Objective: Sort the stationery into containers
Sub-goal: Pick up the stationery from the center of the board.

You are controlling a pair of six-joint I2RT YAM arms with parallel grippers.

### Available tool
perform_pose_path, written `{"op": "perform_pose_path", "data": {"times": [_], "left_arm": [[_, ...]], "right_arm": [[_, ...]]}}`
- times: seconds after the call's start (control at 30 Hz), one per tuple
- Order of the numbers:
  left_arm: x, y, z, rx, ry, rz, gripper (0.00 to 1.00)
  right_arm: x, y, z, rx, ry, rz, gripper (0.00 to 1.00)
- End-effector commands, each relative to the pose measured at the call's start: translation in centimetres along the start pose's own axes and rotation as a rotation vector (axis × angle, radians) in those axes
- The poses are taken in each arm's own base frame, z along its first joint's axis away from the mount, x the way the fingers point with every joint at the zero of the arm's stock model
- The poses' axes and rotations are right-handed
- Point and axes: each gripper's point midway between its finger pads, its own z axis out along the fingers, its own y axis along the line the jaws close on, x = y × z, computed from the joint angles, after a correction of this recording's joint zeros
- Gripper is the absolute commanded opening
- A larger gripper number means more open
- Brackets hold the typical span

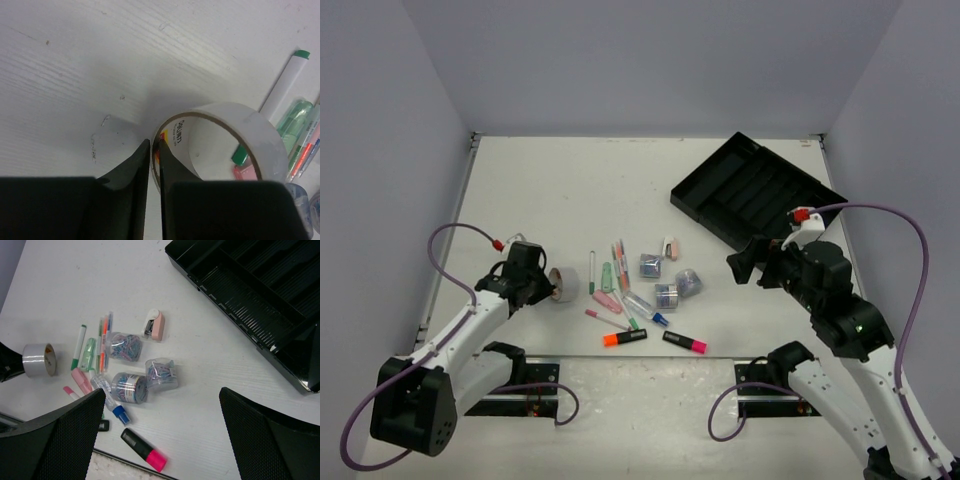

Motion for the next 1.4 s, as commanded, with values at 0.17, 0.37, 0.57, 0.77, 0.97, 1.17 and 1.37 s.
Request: {"op": "perform_pose_path", "data": {"times": [0.17, 0.37, 0.57, 0.77, 0.97, 1.17, 1.37], "left_arm": [[-2.2, -1.2, 0.1, 0.032, -0.083, 0.029, 0.17], [-2.0, -2.2, 0.0, 0.089, -0.075, 0.033, 0.28], [-1.4, -2.7, 0.5, 0.127, -0.06, 0.038, 0.26], [-0.3, -3.6, 1.1, 0.196, -0.026, 0.038, 0.25], [-0.3, -3.7, 1.3, 0.202, -0.028, 0.052, 0.01], [-1.9, -3.9, 0.2, 0.18, -0.068, 0.075, 0.0], [-6.5, -5.3, -4.1, 0.166, -0.195, 0.135, 0.0]], "right_arm": [[-1.0, 1.0, 0.6, -0.038, -0.013, -0.011, 0.99], [-0.8, 0.9, 0.9, -0.031, 0.001, -0.013, 0.99], [-0.7, 0.9, 1.0, -0.028, 0.004, -0.011, 0.99], [-0.6, 0.9, 1.2, -0.027, 0.011, -0.009, 0.99], [-0.4, 2.1, 1.5, -0.096, 0.03, -0.006, 0.99], [-0.3, 5.2, 1.8, -0.259, 0.052, 0.017, 0.99], [-0.5, 9.2, 2.8, -0.451, 0.12, 0.048, 0.99]]}}
